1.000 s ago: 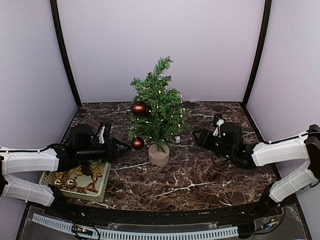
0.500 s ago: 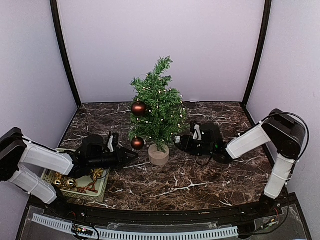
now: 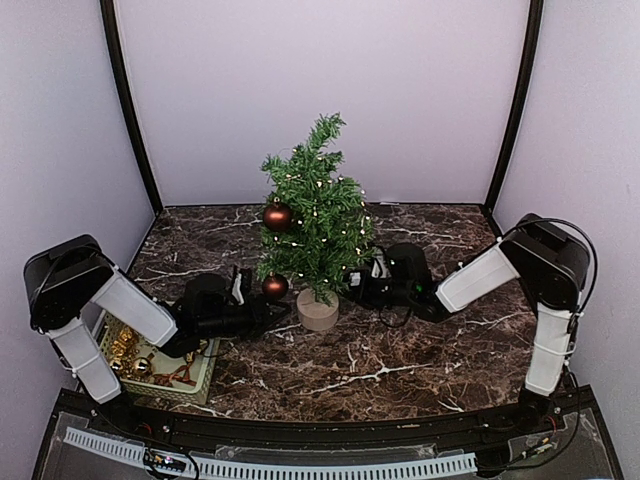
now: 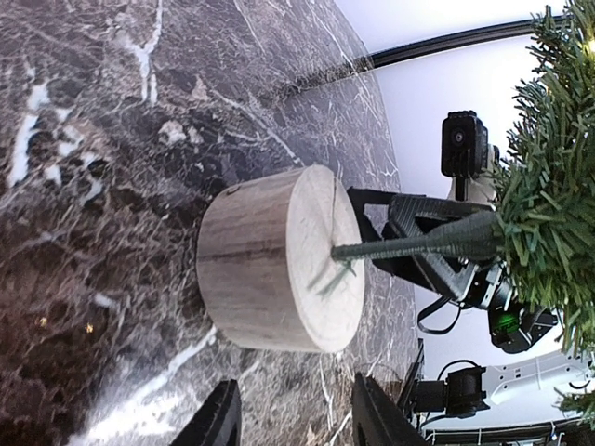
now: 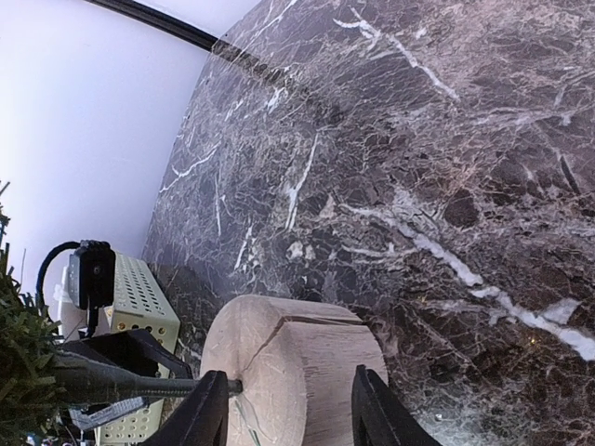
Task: Decorate the small christmas tree
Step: Wrap the ornament ball around the branch, then pick up the ornament cane from the bin.
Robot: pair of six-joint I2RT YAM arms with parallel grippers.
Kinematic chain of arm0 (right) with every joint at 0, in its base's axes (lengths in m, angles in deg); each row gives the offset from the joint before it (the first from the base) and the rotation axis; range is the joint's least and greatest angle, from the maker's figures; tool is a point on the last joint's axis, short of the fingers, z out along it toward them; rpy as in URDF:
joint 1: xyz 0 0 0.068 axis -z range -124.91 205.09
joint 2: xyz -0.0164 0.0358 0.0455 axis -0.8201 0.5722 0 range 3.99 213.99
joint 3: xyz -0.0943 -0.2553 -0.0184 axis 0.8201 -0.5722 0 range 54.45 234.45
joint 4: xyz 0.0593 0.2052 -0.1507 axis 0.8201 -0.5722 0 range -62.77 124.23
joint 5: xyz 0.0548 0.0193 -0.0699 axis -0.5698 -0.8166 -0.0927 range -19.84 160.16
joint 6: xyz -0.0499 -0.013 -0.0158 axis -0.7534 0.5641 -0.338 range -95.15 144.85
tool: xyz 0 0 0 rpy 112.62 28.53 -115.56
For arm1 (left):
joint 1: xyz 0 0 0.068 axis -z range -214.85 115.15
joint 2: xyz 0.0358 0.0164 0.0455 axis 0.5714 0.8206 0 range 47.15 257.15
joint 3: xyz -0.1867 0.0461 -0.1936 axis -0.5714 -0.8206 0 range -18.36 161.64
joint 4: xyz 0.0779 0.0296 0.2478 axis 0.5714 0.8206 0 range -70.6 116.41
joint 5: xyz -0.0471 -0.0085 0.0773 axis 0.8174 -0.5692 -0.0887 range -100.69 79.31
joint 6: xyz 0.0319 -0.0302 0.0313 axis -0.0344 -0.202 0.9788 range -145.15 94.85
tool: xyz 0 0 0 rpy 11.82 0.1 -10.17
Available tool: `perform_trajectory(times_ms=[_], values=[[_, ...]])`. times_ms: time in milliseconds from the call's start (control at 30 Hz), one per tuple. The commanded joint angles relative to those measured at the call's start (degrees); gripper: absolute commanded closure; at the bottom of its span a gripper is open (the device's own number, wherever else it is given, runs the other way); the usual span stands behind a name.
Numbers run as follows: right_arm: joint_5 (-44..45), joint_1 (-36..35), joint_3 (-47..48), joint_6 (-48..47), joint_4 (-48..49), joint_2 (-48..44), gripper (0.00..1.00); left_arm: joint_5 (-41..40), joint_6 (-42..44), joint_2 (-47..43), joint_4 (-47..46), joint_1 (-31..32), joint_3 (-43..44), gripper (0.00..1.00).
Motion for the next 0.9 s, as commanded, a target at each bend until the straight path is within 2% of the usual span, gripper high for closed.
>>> perform_trajectory(times_ms=[0, 267, 567, 867], values=[[-1.96, 0.29, 1.63, -0.11, 2.34, 1.7, 0.55, 0.62, 0.38, 2.55, -5.16, 0.16, 2.53, 0.57], [-3.41, 0.19, 2.04, -0.41, 2.8, 2.91, 0.56, 1.76, -0.36, 8.96, -9.15, -0.04, 5.4, 0.55], [-3.68, -0.34, 2.35, -1.62, 1.05, 3.04, 0.57, 3.89, 0.76, 12.46, -8.0, -0.24, 8.78, 0.54], [-1.67, -1.3, 0.22, -1.06, 0.45, 1.28, 0.68, 4.18, 3.45, 13.82, -4.01, -0.53, 12.29, 0.62]])
